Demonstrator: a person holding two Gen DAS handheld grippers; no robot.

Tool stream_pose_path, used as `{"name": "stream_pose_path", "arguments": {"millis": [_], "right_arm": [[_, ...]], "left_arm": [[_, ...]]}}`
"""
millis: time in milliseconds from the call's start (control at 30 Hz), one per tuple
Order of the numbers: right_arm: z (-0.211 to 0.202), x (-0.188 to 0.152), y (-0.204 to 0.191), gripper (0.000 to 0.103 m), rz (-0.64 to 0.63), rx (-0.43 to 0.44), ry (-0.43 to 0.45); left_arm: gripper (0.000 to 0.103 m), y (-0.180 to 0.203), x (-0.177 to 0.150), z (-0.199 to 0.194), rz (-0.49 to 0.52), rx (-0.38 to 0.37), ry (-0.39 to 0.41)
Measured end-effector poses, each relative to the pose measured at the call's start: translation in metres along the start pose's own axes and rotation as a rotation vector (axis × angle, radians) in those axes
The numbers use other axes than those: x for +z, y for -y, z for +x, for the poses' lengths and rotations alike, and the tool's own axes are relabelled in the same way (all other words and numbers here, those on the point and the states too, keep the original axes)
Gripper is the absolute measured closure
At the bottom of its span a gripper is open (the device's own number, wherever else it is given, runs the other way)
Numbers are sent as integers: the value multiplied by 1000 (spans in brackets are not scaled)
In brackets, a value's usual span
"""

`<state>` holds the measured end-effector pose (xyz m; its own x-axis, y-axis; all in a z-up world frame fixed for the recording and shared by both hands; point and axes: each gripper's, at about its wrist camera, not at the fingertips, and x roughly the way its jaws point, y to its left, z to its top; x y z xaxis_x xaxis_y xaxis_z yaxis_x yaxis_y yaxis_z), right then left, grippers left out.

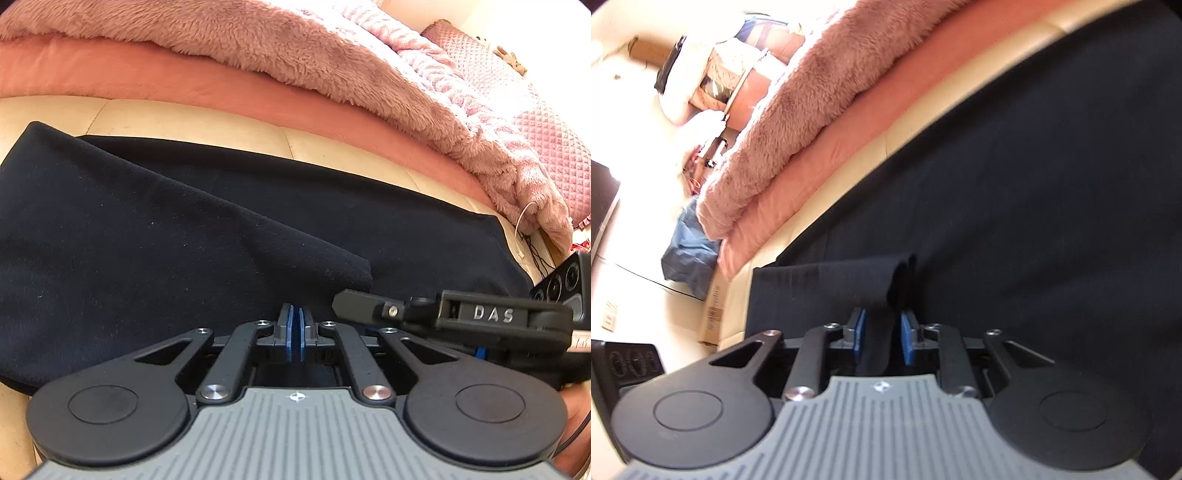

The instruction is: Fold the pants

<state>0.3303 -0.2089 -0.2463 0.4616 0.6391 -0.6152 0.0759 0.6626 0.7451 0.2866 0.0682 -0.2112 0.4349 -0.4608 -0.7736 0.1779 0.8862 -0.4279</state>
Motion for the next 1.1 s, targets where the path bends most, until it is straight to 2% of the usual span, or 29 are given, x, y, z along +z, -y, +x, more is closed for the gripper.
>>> {"name": "stream_pose_path", "arguments": {"millis": [133,267,400,567,733,900,1100], "right_arm": [[3,3,-4,103,13,0,-10],[-10,9,-30,103,-80,1,15],[-27,25,-71,103,-185,13,23],[-75,64,-127,103,-304,32,66],[-139,108,-157,103,-372,2,103],[-201,147,-143,103,-388,-95,143],[-262,176,-62,103,-286,-223,190]], "left_arm": [[98,3,1,-10,-13,25,23],[97,-3,-3,-42,-37,72,99],[97,-17,-2,-86,-66,157,197],[97,-34,-1,-136,-117,235,304],[97,-32,4,-148,-106,277,323],[97,-11,9,-127,-62,282,288],[96,25,17,-88,17,248,228]]}}
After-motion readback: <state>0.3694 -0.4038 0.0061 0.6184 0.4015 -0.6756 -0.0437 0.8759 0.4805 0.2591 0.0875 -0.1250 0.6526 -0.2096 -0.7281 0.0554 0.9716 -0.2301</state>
